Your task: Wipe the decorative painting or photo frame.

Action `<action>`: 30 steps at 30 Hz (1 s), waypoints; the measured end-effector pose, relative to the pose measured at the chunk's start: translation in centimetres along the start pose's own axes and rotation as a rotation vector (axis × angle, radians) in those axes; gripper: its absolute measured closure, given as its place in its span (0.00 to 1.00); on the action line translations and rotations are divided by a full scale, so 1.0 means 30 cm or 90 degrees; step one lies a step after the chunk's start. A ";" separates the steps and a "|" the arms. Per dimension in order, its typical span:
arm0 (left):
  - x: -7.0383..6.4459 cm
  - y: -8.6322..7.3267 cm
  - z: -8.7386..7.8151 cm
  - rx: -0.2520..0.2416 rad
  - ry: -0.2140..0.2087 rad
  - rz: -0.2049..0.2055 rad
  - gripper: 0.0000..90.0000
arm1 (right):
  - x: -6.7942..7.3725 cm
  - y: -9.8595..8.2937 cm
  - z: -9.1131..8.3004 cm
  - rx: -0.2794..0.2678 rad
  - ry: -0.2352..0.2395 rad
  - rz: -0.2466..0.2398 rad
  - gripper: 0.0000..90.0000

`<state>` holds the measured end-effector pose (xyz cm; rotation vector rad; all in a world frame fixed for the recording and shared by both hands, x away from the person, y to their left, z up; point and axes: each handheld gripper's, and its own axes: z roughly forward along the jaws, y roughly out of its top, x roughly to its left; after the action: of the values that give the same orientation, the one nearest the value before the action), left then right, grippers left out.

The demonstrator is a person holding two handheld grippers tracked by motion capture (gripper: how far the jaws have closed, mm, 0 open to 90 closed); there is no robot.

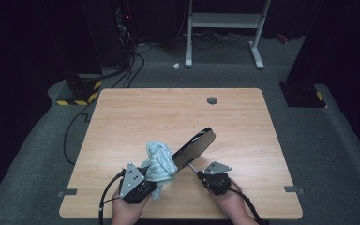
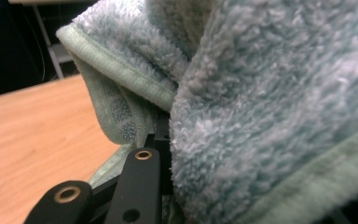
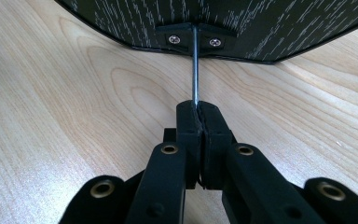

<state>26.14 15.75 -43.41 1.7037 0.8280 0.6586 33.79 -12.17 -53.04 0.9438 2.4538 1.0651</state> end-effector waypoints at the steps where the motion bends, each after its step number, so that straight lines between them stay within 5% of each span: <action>1: -0.004 0.012 -0.006 -0.009 0.000 0.001 0.78 | 0.000 0.000 0.000 0.000 0.000 0.000 0.97; 6: -0.023 0.029 -0.006 -0.018 0.014 0.033 0.77 | 0.000 0.000 0.001 -0.002 -0.001 -0.002 0.97; 9: -0.013 0.003 0.007 -0.008 0.015 0.019 0.77 | 0.001 0.000 0.000 -0.002 -0.002 0.000 0.97; 21: 0.010 -0.140 0.110 0.094 0.024 0.009 0.76 | 0.001 0.000 0.000 -0.002 -0.003 -0.005 0.97; 30: 0.012 -0.131 0.068 0.079 0.025 0.000 0.76 | 0.000 0.000 0.000 -0.002 -0.004 -0.004 0.97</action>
<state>27.15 15.57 -47.74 1.8061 0.9129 0.6539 33.78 -12.15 -53.05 0.9367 2.4482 1.0619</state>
